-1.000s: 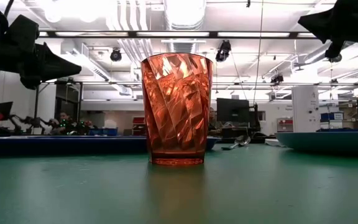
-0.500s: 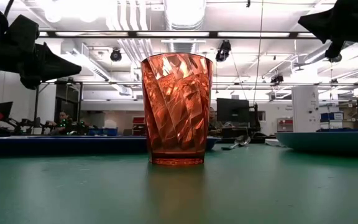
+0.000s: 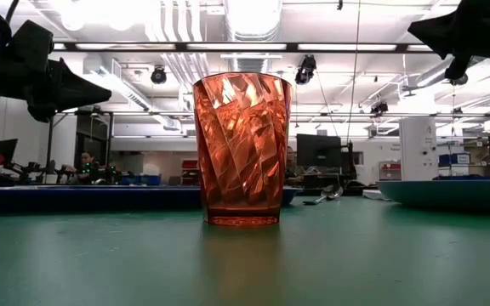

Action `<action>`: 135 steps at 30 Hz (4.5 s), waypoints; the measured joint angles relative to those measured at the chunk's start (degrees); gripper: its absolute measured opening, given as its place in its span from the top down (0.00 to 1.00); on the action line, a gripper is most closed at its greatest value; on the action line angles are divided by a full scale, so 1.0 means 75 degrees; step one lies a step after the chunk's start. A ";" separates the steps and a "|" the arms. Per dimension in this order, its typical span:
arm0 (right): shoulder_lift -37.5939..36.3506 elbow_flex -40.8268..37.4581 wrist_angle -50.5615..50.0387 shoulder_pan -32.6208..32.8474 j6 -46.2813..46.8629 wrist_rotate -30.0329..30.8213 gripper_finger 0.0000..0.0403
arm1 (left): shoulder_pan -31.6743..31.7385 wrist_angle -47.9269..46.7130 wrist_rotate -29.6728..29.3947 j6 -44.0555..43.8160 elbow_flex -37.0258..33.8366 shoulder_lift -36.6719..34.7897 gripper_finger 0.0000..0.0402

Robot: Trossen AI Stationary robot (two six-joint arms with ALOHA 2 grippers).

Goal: Pick and place plate/cup/fork/spoon on tray

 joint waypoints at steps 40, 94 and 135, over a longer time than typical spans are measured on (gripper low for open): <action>0.0000 -0.0001 0.0063 0.0002 -0.0199 0.0006 0.98 | 0.0006 0.4929 0.0443 0.1335 0.0015 0.0000 0.91; 0.0000 0.0621 -0.0001 0.0003 -0.0280 0.0000 0.98 | 0.0484 -0.4497 0.4055 -0.5625 0.9718 1.0769 0.91; 0.0000 0.0737 -0.0392 0.0000 -0.1399 0.0012 0.98 | 0.0935 -0.5450 0.5800 -0.3021 1.0467 1.2029 0.59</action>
